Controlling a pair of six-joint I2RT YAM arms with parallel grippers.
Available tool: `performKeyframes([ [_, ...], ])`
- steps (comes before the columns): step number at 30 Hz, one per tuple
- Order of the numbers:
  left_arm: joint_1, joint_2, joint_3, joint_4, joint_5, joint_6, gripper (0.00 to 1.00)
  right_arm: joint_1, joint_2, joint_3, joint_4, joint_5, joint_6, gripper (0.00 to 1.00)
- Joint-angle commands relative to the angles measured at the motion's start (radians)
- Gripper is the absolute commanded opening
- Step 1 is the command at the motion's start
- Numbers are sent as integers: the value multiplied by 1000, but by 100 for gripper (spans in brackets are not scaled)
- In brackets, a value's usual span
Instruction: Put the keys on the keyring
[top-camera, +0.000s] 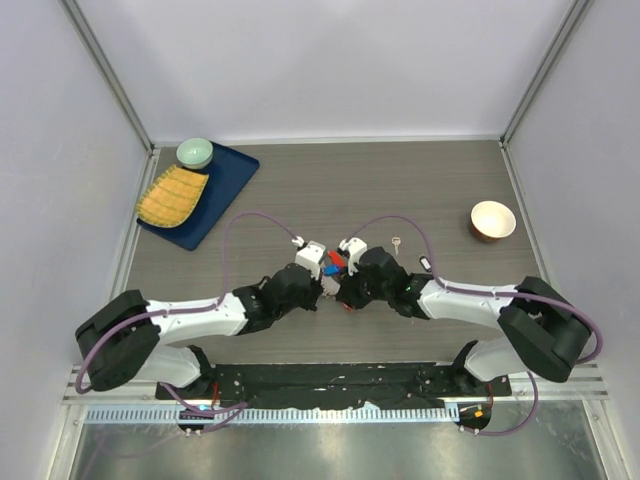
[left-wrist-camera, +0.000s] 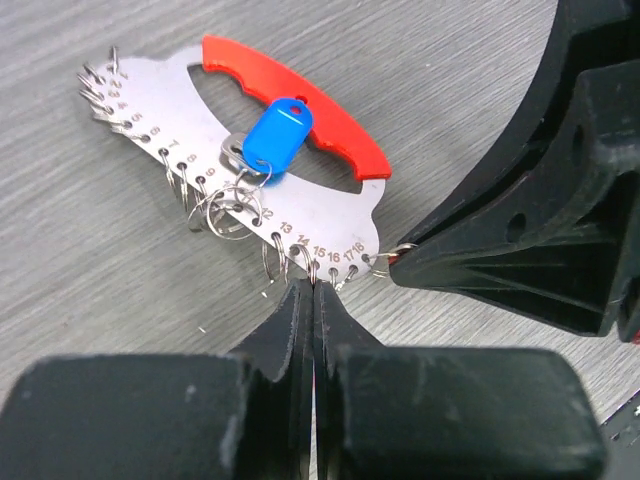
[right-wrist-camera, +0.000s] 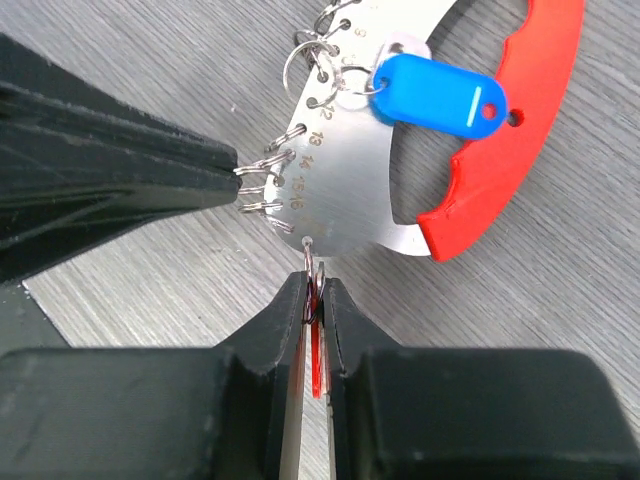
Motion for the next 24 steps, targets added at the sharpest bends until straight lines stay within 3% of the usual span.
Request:
performKeyframes([
  [1, 19, -65, -51, 114, 4, 113, 0, 2, -68, -23, 23, -12, 3, 15],
  [6, 21, -122, -115, 252, 76, 217, 0, 2, -164, -58, 39, -15, -11, 34],
  [11, 21, -220, -146, 320, 136, 349, 0, 2, -394, -70, 24, 43, -98, 51],
  [18, 27, -285, -152, 441, 254, 511, 0, -1, -551, -47, 5, 54, -288, 59],
  [24, 51, -271, -123, 513, 432, 565, 0, -1, -604, 18, -86, 40, -322, 60],
])
